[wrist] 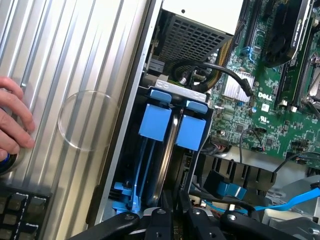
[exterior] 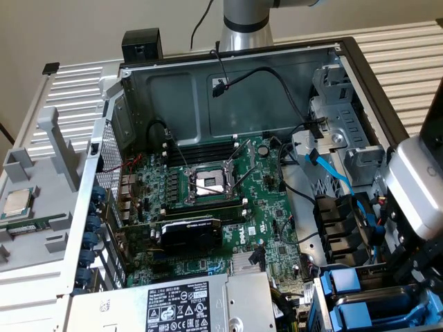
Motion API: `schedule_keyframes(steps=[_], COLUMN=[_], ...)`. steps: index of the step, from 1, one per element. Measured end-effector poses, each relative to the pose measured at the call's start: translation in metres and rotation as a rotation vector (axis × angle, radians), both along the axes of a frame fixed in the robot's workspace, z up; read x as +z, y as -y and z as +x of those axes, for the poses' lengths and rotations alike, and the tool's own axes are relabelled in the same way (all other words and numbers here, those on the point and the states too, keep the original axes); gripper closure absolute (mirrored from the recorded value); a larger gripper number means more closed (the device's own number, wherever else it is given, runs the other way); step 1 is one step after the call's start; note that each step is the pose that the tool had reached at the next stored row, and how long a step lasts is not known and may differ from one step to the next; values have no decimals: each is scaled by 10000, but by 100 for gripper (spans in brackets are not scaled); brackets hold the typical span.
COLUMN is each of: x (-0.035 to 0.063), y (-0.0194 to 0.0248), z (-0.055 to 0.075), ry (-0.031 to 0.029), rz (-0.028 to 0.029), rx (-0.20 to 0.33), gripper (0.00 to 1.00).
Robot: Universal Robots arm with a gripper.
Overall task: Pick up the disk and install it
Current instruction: 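Insert the first disk wire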
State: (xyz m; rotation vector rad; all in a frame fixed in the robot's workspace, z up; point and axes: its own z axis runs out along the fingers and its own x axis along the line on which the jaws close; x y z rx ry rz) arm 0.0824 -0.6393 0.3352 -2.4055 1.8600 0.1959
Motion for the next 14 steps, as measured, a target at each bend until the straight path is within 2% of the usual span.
schedule_keyframes(steps=[3, 6, 12, 14], x=[8, 38, 184, 206], y=[1, 1, -17, -18], z=[-1, -23, -82, -105], ry=[0, 0, 1, 1], rz=[6, 36, 37, 39], rx=[1, 0, -1, -15], gripper=[83, 83, 83, 83])
